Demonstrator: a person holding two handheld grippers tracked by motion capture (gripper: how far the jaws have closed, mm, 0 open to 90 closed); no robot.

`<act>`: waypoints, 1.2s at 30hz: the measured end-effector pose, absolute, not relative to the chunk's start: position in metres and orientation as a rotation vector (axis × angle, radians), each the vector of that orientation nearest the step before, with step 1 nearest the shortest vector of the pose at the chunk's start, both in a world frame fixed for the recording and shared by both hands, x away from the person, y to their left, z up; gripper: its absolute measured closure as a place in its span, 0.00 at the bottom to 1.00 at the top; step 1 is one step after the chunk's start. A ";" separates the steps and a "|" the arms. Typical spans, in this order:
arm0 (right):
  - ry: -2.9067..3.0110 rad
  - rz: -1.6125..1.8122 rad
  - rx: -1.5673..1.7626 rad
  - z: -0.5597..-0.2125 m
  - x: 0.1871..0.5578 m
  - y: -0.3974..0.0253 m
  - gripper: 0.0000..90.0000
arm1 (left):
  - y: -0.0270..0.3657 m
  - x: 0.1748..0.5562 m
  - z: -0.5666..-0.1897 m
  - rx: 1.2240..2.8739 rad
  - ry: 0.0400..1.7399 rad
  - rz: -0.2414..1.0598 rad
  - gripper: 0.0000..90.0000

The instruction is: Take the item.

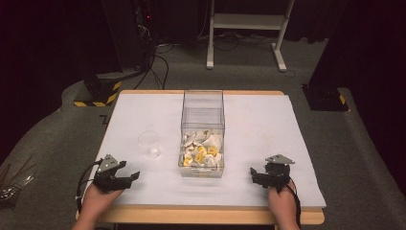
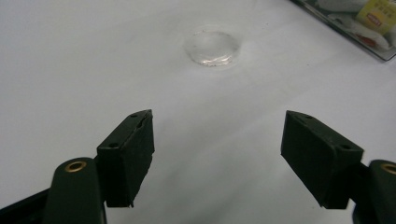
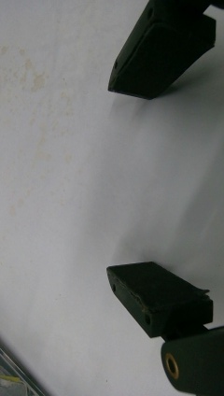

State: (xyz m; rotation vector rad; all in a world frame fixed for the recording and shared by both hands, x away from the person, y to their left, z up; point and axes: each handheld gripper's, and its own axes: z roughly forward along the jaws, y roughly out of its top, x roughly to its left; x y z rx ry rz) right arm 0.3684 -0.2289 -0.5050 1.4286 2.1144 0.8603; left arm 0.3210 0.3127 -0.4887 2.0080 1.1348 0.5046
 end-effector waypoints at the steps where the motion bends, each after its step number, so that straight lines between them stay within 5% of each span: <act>1: 2.114 0.860 1.429 -0.505 0.368 -0.229 0.12 | 0.312 0.321 -0.488 2.006 1.130 0.502 0.29; 36: 2.115 0.860 1.429 -0.505 0.368 -0.229 0.12 | 0.260 0.314 -0.456 1.940 1.059 0.469 0.30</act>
